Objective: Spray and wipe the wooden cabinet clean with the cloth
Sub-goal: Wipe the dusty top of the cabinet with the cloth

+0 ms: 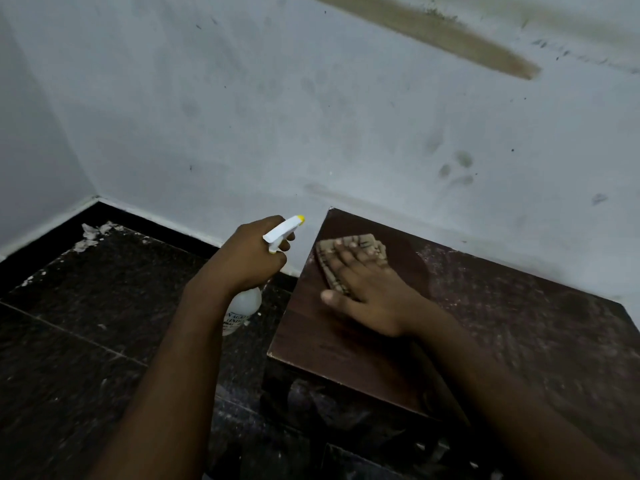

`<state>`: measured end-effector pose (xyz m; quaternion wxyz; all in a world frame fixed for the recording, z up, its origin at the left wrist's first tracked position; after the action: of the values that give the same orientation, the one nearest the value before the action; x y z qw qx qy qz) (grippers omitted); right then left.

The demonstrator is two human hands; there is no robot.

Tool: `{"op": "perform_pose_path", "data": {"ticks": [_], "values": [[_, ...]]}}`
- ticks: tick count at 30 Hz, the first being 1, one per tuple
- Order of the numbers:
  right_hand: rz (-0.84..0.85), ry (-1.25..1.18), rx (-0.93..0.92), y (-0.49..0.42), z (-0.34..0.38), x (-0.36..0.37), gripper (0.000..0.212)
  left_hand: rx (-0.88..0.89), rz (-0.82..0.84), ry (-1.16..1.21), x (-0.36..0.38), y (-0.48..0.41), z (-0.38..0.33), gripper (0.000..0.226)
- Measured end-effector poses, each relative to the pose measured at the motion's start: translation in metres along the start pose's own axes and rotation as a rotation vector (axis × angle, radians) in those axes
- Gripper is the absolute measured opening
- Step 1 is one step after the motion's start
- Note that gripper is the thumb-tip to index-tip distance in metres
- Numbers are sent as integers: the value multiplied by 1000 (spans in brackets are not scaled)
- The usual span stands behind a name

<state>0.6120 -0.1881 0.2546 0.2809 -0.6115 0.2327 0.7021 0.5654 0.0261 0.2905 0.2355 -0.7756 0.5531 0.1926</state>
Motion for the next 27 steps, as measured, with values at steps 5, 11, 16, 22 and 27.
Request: {"op": "perform_pose_path", "data": {"ticks": [5, 11, 16, 22, 27], "values": [[33, 64, 285, -39, -70, -18, 99, -12, 65, -27, 5, 1, 3, 32], [22, 106, 207, -101, -28, -12, 95, 0, 48, -57, -4, 2, 5, 30], [42, 35, -71, -38, 3, -2, 98, -1, 62, -63, -6, 2, 7, 29], [47, 106, 268, -50, -64, -27, 99, -9, 118, -66, -8, 6, 7, 32], [29, 80, 142, -64, -7, -12, 106, 11, 151, -121, -15, 7, 1, 33]]}}
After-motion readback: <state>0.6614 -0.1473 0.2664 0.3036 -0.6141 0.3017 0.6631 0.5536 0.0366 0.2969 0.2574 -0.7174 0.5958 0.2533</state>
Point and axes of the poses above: each hand's wrist, its own y-axis away from the middle knuckle, its own x-axis out of the palm, z = x × y, the point moved 6 cm from there along -y, towards the middle knuckle, and after that the axes turned 9 degrees about -z, right-handed, at the moved point
